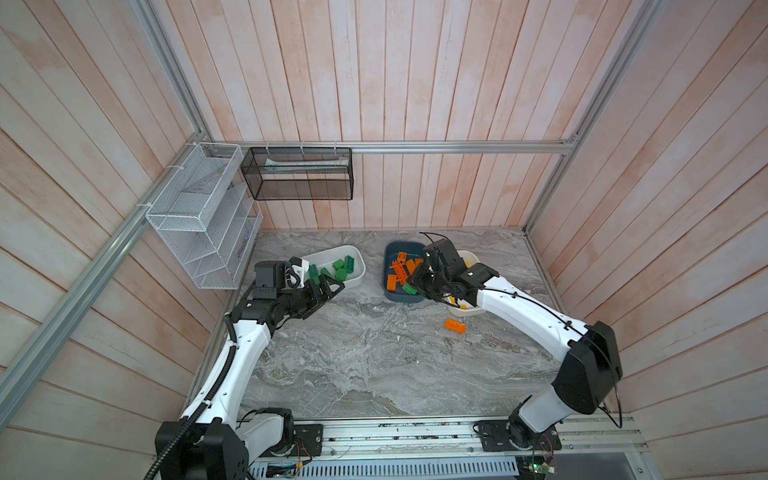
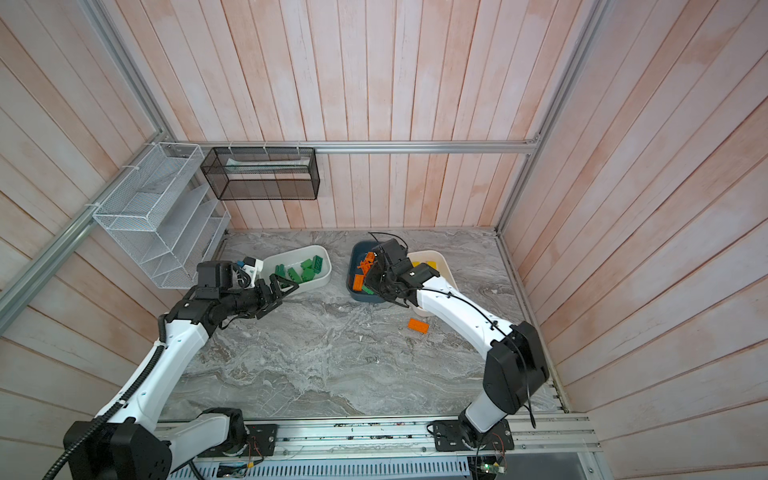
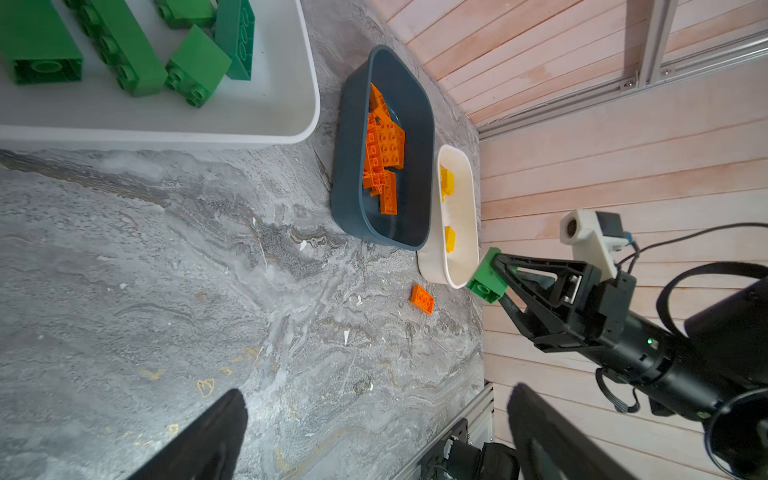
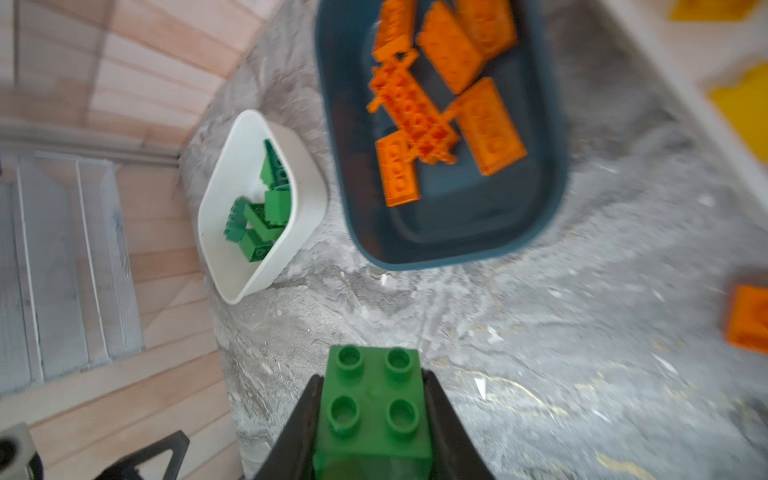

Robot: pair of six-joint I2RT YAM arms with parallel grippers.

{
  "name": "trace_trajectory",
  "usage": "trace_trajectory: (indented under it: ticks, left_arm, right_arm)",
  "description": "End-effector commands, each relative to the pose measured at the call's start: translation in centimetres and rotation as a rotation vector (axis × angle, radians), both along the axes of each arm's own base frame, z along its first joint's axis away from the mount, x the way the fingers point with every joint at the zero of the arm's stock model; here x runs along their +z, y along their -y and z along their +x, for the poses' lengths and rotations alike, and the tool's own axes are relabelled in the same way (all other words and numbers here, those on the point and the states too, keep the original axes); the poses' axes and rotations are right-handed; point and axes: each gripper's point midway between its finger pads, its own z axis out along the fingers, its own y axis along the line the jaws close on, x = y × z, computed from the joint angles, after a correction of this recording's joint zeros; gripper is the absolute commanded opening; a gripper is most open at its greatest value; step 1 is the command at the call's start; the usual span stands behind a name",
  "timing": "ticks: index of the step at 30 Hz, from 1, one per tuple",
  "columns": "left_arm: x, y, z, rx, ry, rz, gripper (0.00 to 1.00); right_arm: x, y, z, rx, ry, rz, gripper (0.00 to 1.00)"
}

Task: Sort the legos into containers by color
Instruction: 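Carry the green brick over the white tub and release it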

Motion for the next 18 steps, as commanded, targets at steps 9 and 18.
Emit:
trace_trajectory:
  ticks: [9, 18]
  left_arm:
    - [0.6, -2.9, 0.1, 0.111, 0.013, 0.111, 1.0]
    - [-0.2, -2.9, -0.3, 0.104, -0.007, 0.109, 1.0]
  right_arm:
    - [1.0, -14.6, 7.7, 0.417, 0.393, 0.028, 0.22]
    - [-5.8, -16.8, 12.2, 0.417, 0.383, -0.142, 0.26]
